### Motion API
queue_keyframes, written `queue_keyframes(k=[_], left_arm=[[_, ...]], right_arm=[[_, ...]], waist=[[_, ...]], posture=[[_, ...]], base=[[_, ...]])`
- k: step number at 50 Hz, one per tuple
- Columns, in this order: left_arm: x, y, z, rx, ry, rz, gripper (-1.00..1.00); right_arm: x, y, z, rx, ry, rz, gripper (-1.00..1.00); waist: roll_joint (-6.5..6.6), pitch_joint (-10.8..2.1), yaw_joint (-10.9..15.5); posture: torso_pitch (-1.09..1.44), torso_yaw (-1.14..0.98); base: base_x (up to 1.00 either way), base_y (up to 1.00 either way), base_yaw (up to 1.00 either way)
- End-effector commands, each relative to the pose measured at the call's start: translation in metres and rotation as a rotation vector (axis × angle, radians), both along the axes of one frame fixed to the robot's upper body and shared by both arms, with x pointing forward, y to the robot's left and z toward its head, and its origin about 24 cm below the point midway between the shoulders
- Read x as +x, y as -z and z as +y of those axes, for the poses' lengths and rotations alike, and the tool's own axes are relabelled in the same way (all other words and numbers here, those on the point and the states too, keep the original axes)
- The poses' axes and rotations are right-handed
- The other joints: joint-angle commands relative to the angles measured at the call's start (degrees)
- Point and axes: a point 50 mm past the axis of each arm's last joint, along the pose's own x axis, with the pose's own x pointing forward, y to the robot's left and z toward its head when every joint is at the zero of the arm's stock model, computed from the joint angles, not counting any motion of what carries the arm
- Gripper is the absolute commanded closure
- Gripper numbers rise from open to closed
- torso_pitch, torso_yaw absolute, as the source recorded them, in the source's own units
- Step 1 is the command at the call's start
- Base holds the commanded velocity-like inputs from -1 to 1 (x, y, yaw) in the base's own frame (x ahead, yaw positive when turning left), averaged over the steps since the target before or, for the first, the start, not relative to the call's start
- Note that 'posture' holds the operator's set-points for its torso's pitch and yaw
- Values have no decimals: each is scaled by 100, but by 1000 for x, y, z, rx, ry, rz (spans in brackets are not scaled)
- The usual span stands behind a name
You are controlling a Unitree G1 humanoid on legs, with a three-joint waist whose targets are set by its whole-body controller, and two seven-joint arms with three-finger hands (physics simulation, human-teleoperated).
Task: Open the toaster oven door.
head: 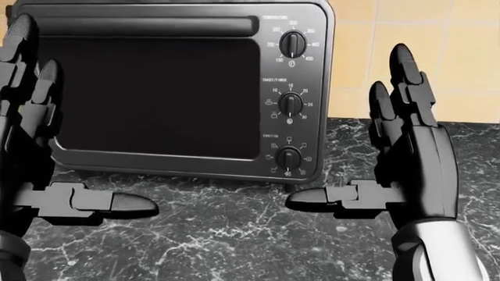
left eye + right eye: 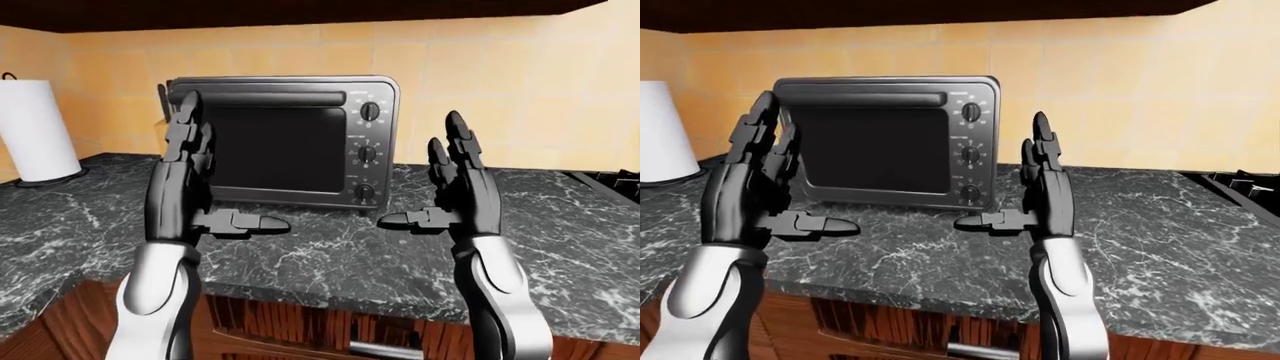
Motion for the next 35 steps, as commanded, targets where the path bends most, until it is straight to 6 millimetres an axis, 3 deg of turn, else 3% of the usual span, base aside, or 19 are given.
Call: queue_keyframes(k=[1, 5, 11, 21, 27, 28, 35], left_arm=[[-1, -10, -1, 8, 5, -66, -100], [4, -23, -3, 110, -39, -109, -100], [28, -35, -15, 277, -95, -152, -100], [60, -32, -29, 586, -177, -196, -100], [71, -32, -28, 692, -238, -226, -100], [75, -35, -28, 774, -276, -257, -100], [92, -32, -35, 871, -265, -270, -100]], right_arm=[[-1, -13, 1, -2, -5, -72, -100], [-1, -12, 1, -1, -3, -71, -100], [0, -10, 0, 1, -2, -69, -100], [2, -6, -2, 4, 2, -67, -100], [3, -4, -3, 5, 2, -65, -100], [4, -3, -2, 5, 2, -64, -100], [1, -5, -1, 4, 1, -62, -100]], waist=[[7, 24, -2], [4, 5, -5], [-25, -1, -9], [-50, 2, -60], [-71, 2, -100], [-71, 2, -108], [-85, 6, -135]], posture=[[-65, 0], [-65, 0], [-65, 0], [-65, 0], [-65, 0], [-65, 0], [-65, 0]], base=[[0, 0, 0], [0, 0, 0], [0, 0, 0], [0, 0, 0], [0, 0, 0], [0, 0, 0], [0, 0, 0]])
